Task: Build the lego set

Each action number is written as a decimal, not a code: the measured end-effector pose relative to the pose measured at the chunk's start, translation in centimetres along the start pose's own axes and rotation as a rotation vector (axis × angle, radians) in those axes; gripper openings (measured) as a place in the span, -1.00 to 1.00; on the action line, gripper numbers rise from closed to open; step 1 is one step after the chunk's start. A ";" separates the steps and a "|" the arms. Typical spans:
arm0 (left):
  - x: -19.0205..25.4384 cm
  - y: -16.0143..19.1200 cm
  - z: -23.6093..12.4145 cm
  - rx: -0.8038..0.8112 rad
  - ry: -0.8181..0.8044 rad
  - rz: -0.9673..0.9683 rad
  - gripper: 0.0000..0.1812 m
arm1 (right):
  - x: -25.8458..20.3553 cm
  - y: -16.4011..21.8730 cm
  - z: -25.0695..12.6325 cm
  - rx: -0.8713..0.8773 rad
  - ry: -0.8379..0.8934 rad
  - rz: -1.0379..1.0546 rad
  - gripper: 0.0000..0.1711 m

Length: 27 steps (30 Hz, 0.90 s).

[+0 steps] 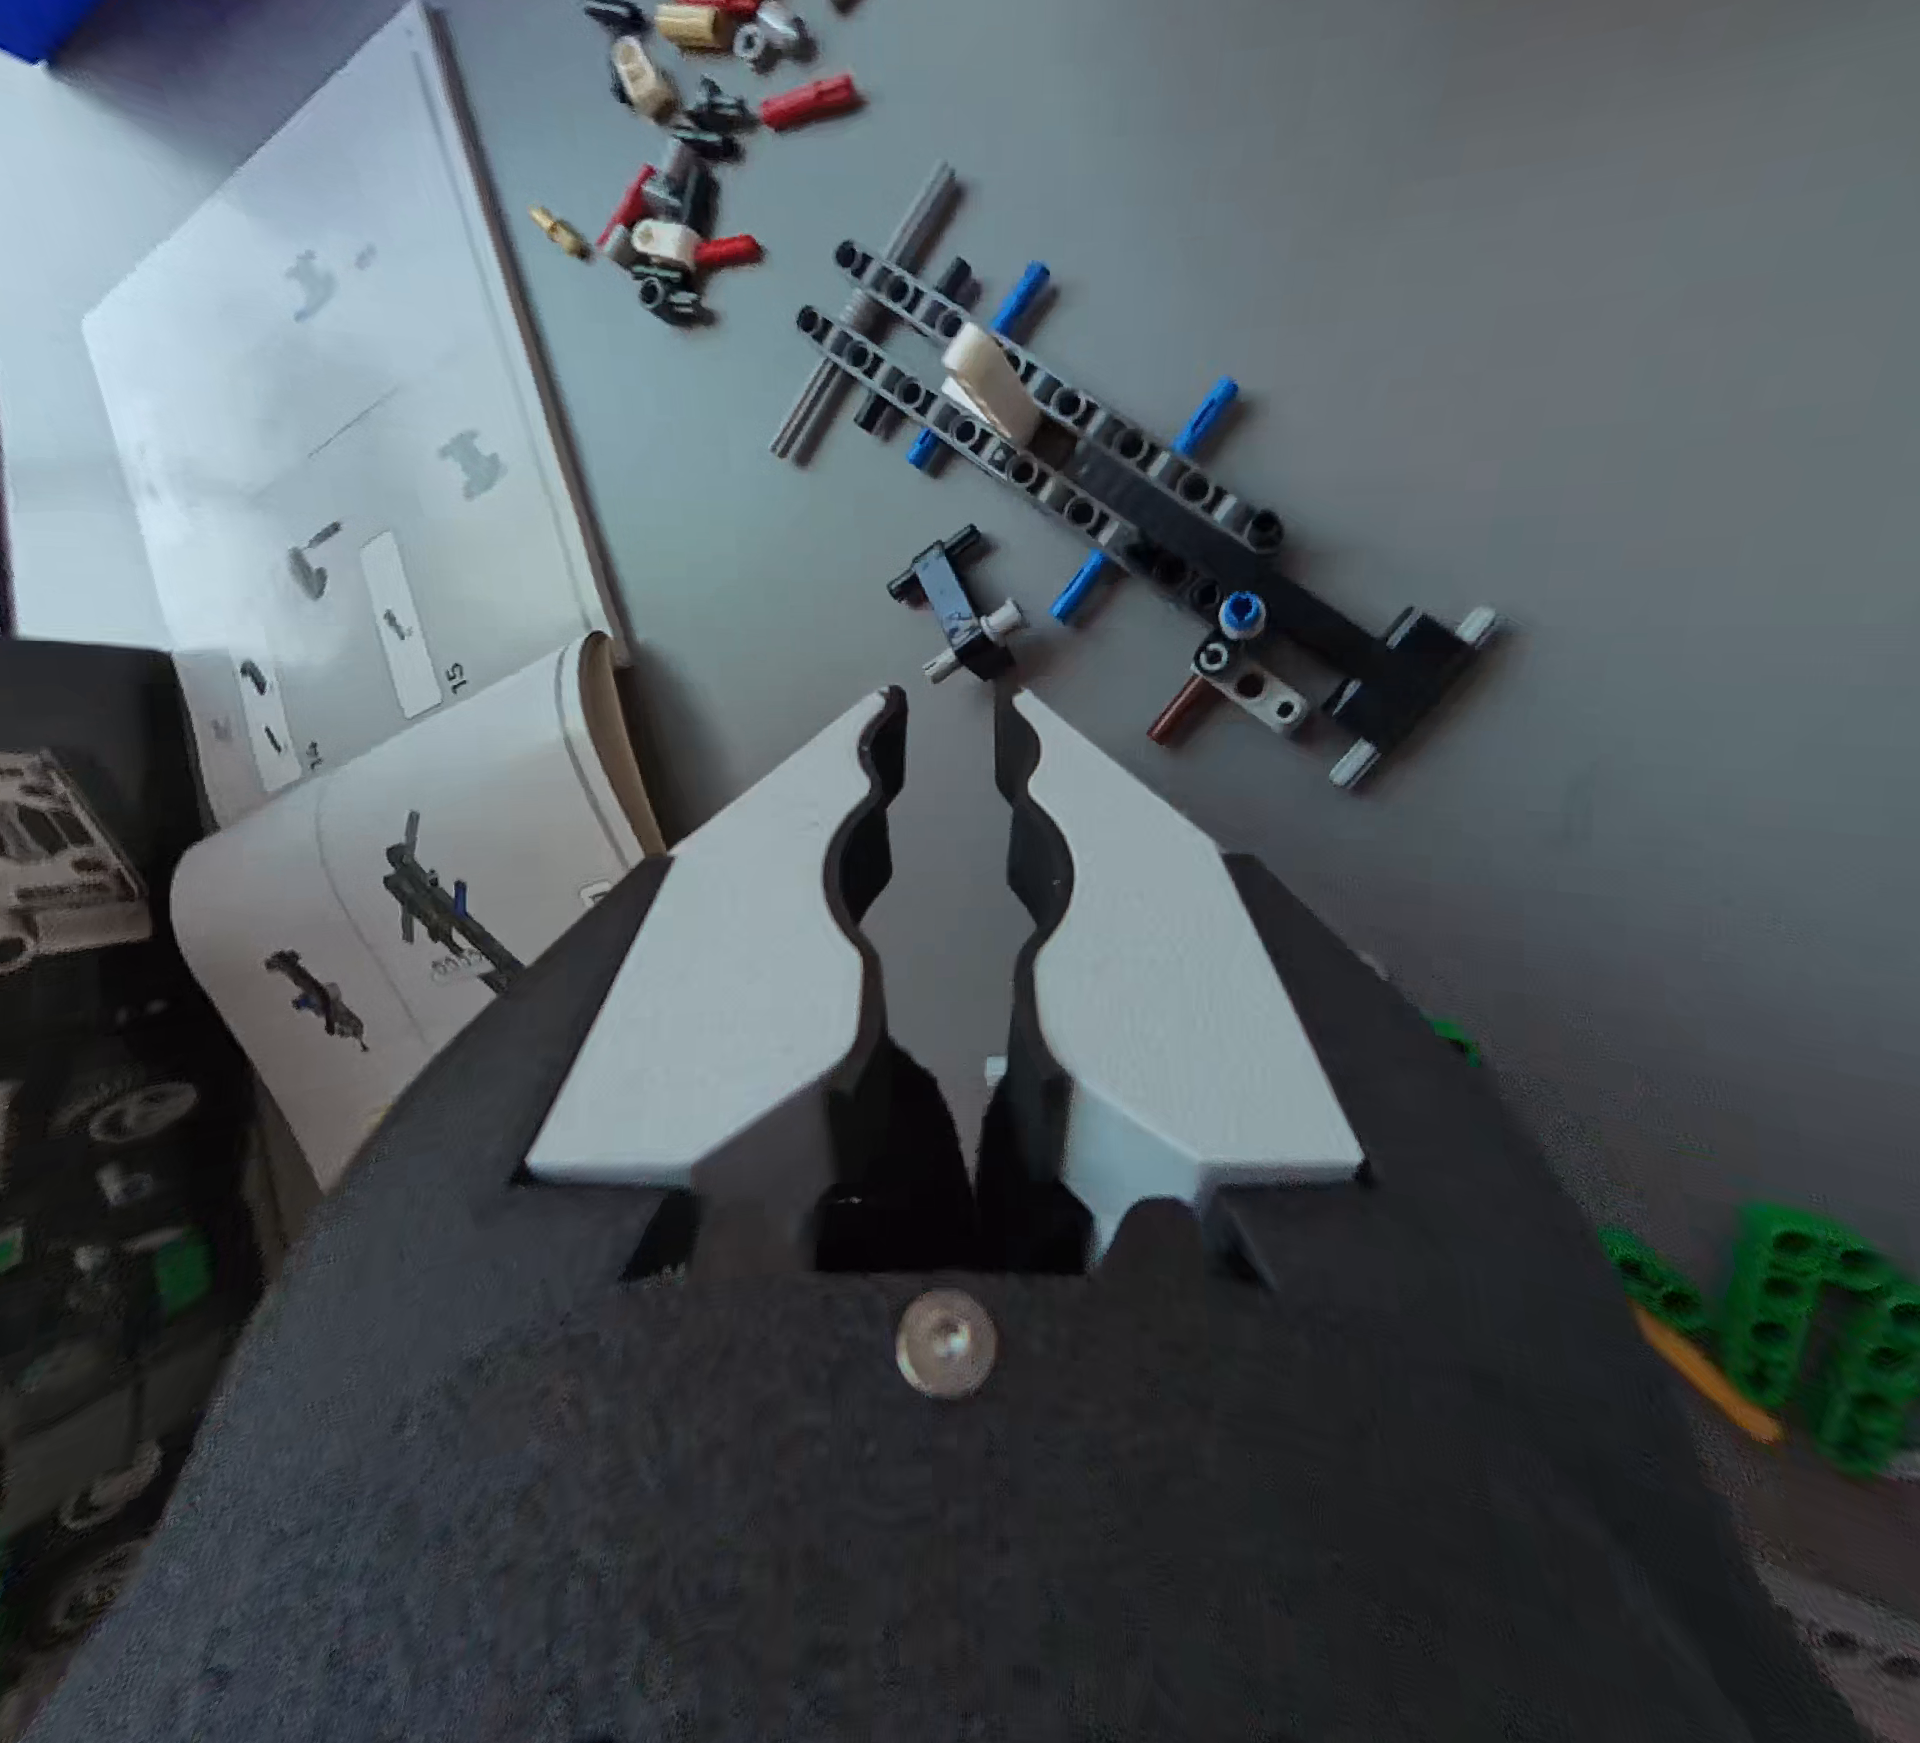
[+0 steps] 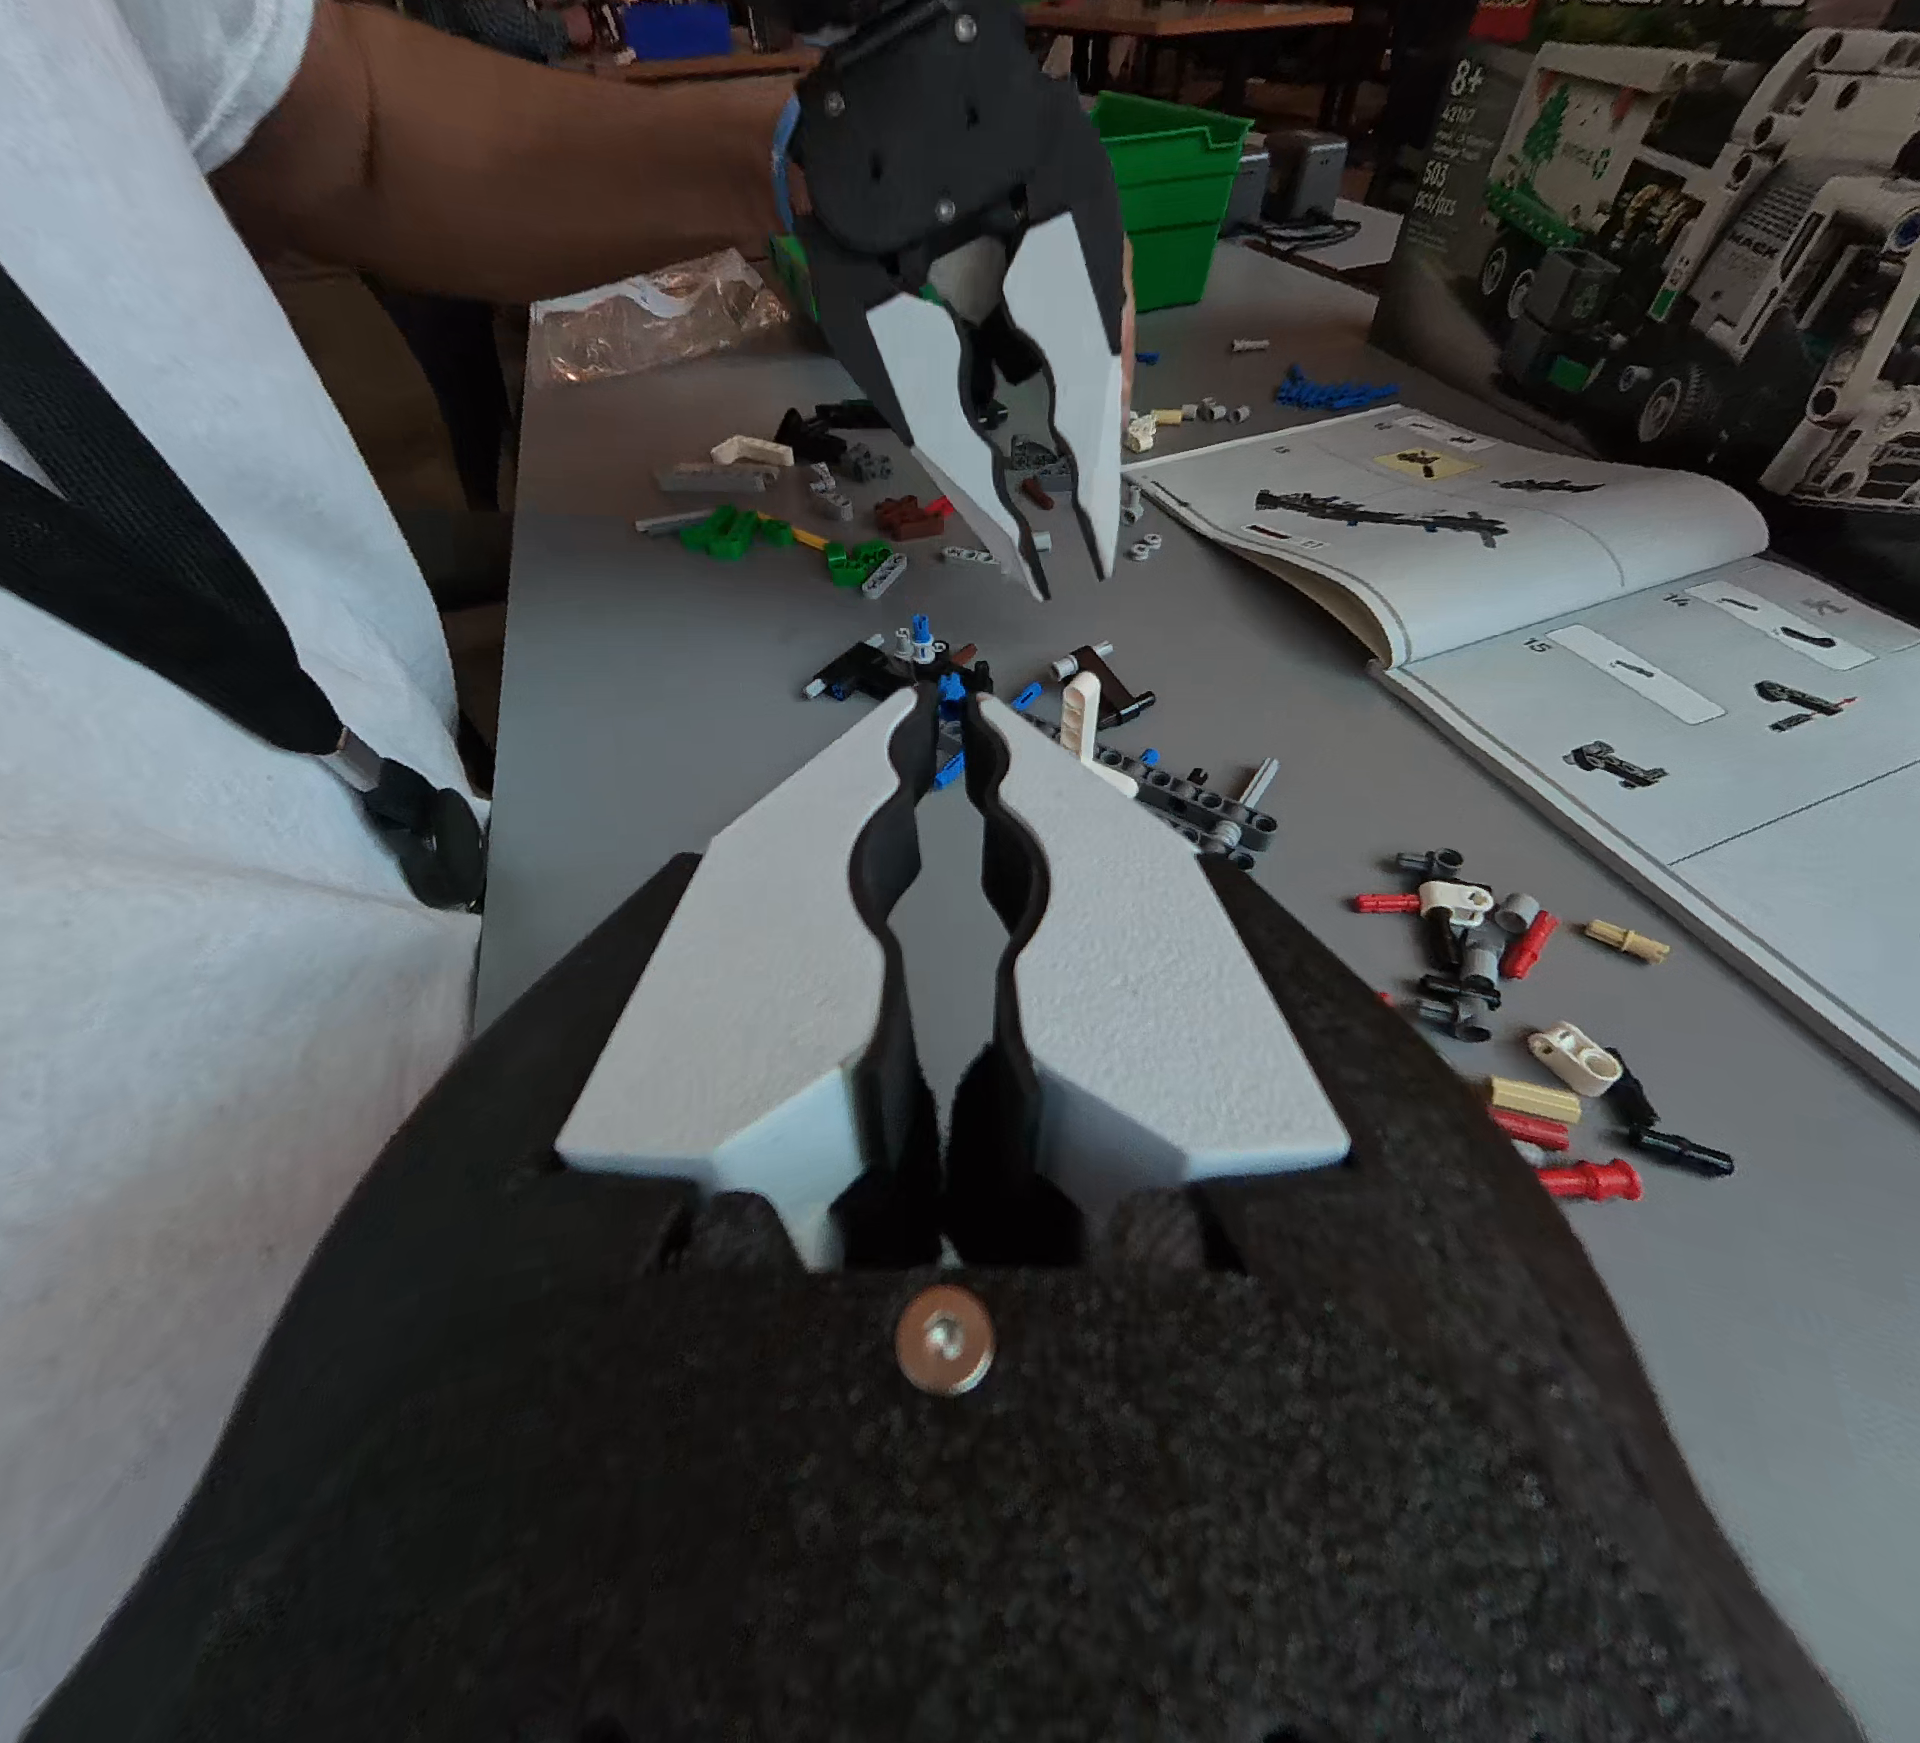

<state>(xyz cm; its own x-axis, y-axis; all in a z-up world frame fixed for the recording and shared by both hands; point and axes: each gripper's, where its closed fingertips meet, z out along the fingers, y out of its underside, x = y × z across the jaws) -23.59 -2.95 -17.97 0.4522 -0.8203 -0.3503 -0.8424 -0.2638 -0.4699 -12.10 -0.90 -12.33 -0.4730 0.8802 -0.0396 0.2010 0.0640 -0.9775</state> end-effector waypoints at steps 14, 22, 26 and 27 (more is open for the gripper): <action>-0.2 -0.2 3.2 -0.037 0.126 0.266 -0.80 | 0.4 -1.5 -1.0 0.141 -0.072 0.113 -0.99; -0.2 -0.7 3.5 0.005 0.133 0.101 -0.84 | 0.5 -1.6 -1.1 0.143 -0.087 0.130 -0.99; -1.5 -0.1 3.4 0.024 0.049 -0.146 -0.85 | 0.6 -1.6 -1.0 0.141 -0.090 0.132 -0.99; -1.8 0.0 3.3 0.032 0.027 -0.233 -0.85 | 0.6 -1.6 -1.0 0.141 -0.090 0.131 -0.99</action>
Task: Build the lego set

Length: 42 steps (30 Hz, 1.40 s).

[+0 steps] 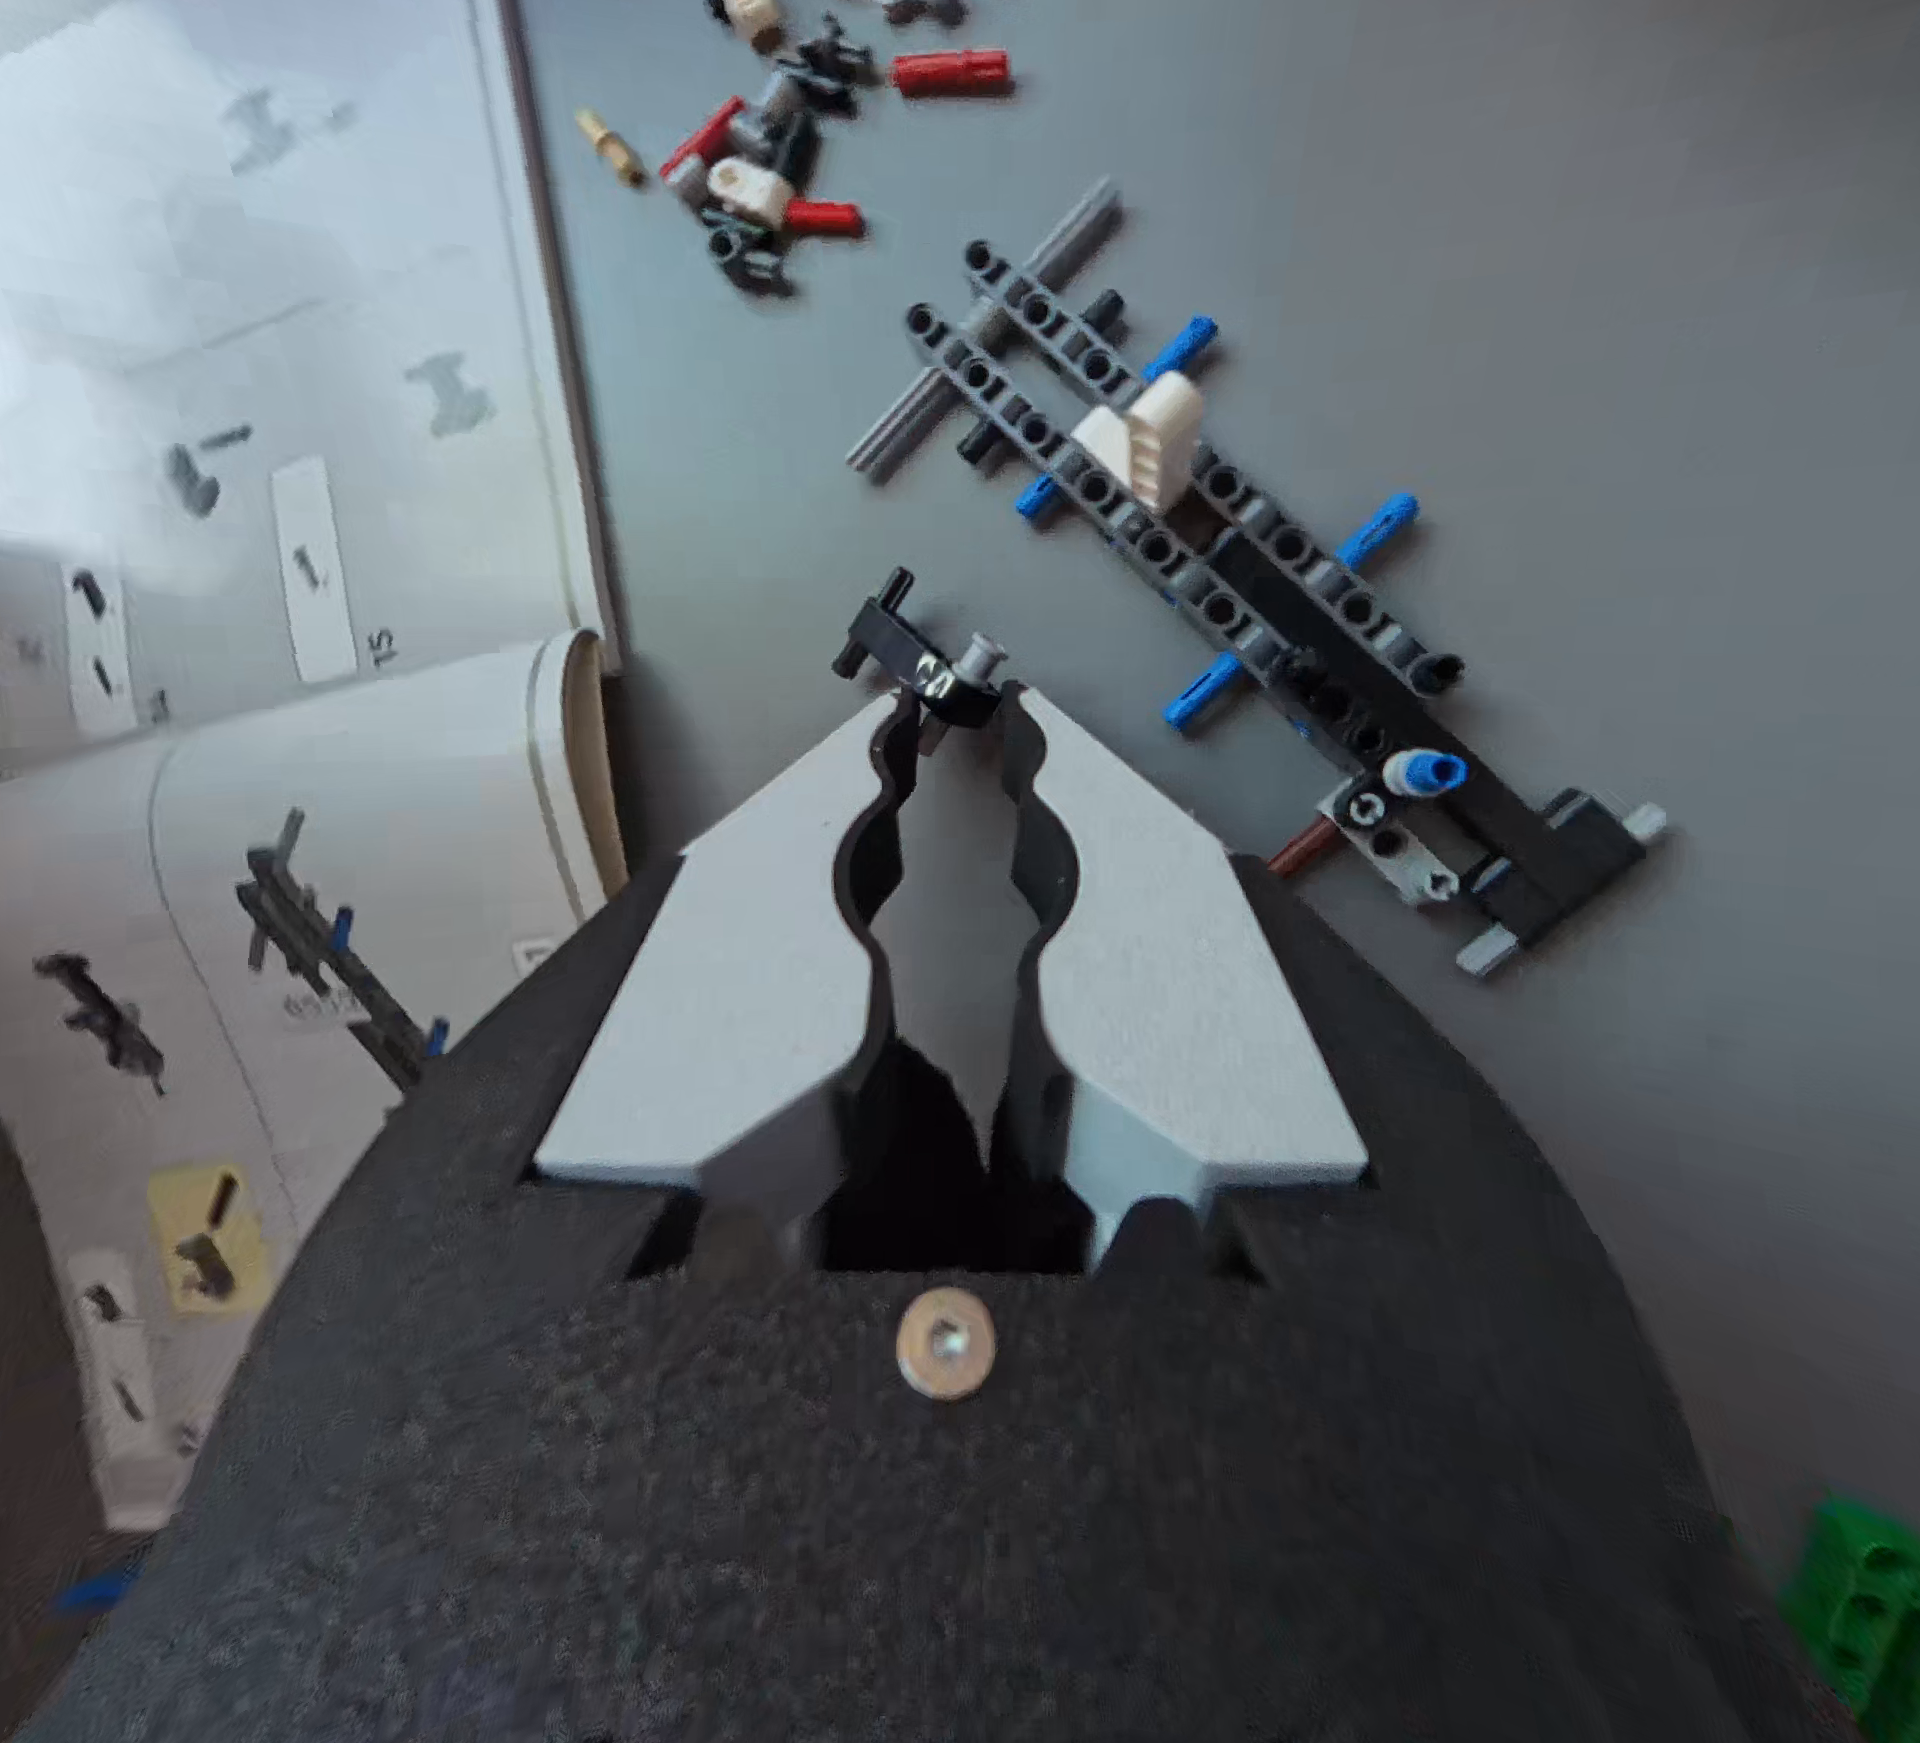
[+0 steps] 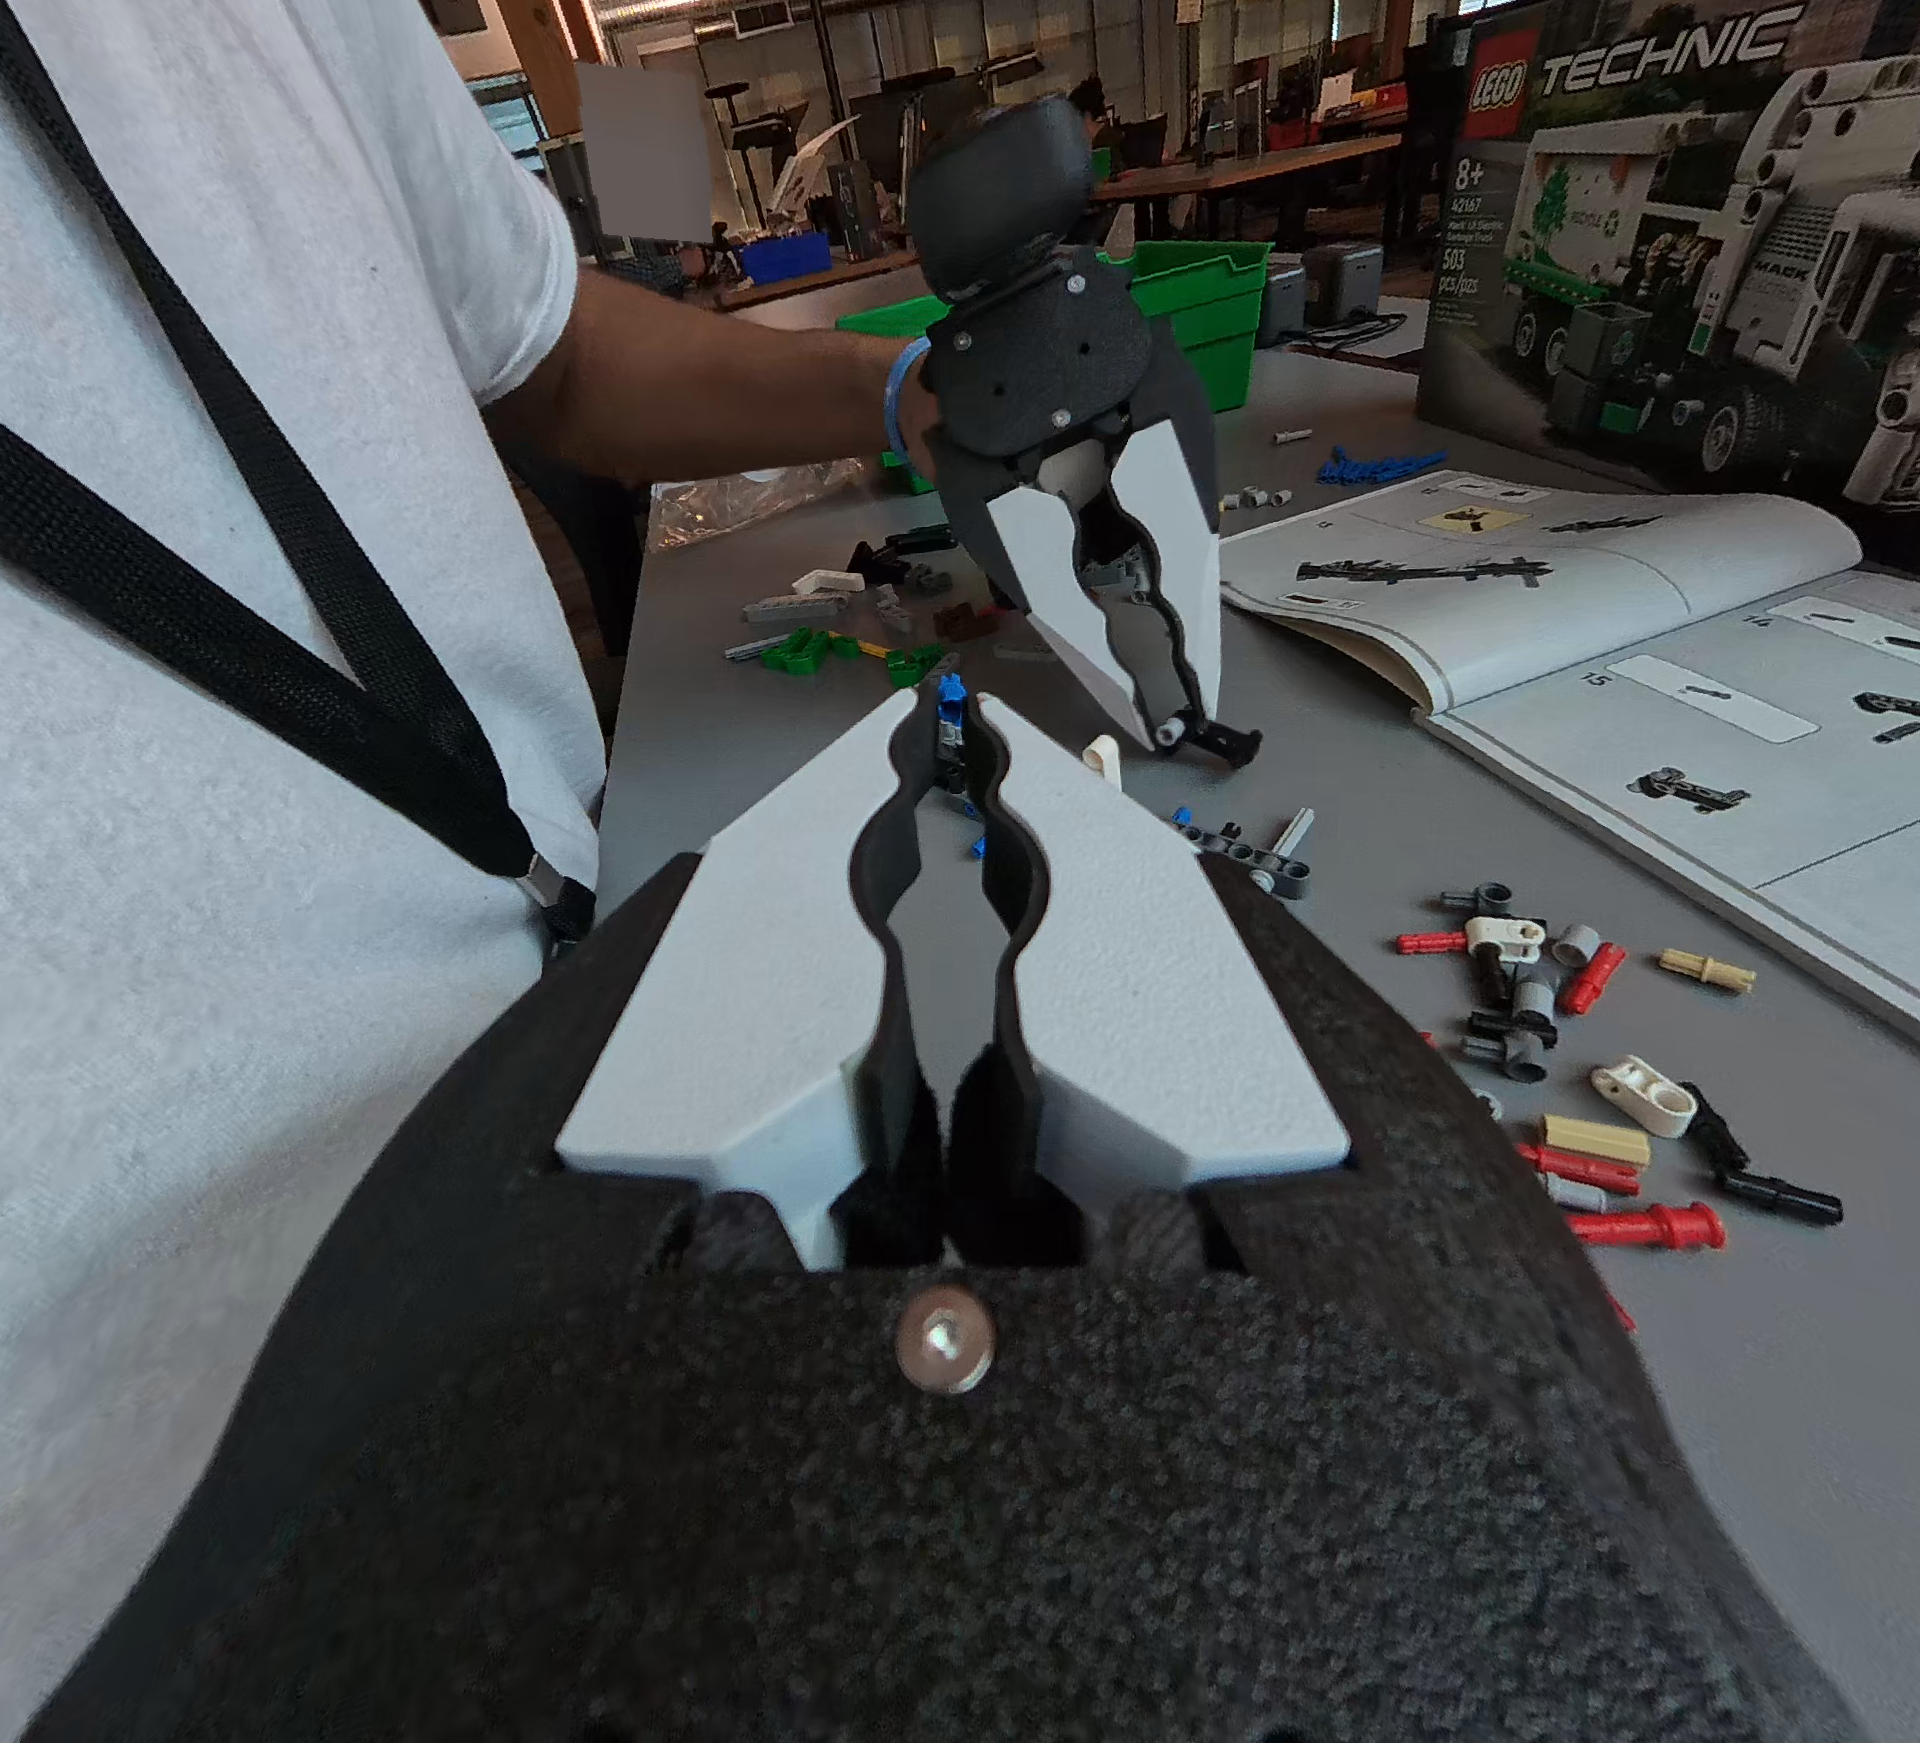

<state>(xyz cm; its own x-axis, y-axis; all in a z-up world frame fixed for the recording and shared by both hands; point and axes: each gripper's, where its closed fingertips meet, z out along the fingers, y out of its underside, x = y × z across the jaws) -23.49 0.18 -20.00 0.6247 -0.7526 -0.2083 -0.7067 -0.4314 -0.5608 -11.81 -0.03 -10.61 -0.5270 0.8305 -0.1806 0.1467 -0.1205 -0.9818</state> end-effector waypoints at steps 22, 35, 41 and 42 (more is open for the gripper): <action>10.6 -5.7 -1.6 0.356 -0.266 -0.731 -0.86 | -3.7 4.0 3.5 -0.523 -0.105 -0.080 -0.99; 11.6 -4.4 0.1 0.233 -0.136 -0.680 -0.91 | -3.0 7.6 3.6 -0.495 -0.035 0.074 -0.99; 11.8 -4.9 -0.4 0.320 0.067 -0.824 -0.91 | -2.8 7.6 3.8 -0.500 -0.086 0.149 -0.99; 11.9 -5.0 -0.5 0.335 0.090 -0.833 -0.91 | -2.6 7.5 3.9 -0.493 -0.082 0.155 -0.99</action>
